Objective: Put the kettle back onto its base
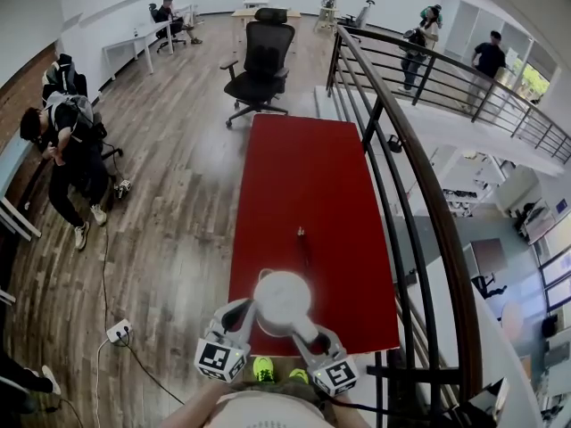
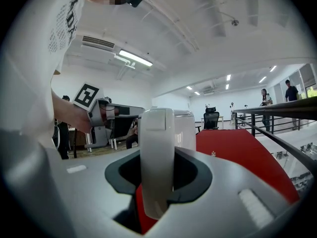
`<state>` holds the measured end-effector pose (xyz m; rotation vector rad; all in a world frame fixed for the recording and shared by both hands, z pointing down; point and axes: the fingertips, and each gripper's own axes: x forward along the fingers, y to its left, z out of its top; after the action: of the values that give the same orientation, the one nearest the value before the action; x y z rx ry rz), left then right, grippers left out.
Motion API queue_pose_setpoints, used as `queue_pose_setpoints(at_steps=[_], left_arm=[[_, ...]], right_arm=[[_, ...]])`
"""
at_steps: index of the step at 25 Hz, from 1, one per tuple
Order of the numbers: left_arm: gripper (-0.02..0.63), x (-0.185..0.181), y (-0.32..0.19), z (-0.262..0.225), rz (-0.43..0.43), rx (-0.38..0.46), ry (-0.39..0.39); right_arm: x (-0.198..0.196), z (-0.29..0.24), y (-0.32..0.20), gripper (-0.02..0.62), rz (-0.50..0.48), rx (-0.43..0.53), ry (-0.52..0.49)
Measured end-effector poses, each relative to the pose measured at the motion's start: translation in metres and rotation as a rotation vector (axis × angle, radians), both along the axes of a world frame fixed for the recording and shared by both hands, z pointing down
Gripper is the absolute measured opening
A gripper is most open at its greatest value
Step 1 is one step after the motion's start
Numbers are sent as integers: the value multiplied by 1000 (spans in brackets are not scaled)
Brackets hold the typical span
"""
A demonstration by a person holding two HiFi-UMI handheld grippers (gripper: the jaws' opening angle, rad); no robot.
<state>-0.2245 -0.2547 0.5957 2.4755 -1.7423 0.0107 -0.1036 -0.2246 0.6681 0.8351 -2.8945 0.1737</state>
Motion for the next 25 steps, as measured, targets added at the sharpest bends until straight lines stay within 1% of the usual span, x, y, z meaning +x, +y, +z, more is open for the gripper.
queue_pose_setpoints(at_steps=[4, 7, 12, 16, 21, 25], left_arm=[[3, 0, 2, 3, -3, 0, 4], [3, 0, 2, 2, -1, 0, 7], [3, 3, 6, 2, 3, 1, 10], [3, 3, 8, 4, 5, 2, 12], [3, 2, 10, 4, 6, -2, 13], [3, 2, 12, 5, 1, -5, 15]], right_arm=[[0, 5, 8, 121, 18, 6, 36], [0, 7, 12, 121, 2, 8, 72], [7, 15, 15, 120, -76, 0, 123], [8, 28, 10, 117, -154, -24, 197], [8, 23, 6, 117, -179, -23, 177], [8, 24, 7, 117, -175, -21, 168]])
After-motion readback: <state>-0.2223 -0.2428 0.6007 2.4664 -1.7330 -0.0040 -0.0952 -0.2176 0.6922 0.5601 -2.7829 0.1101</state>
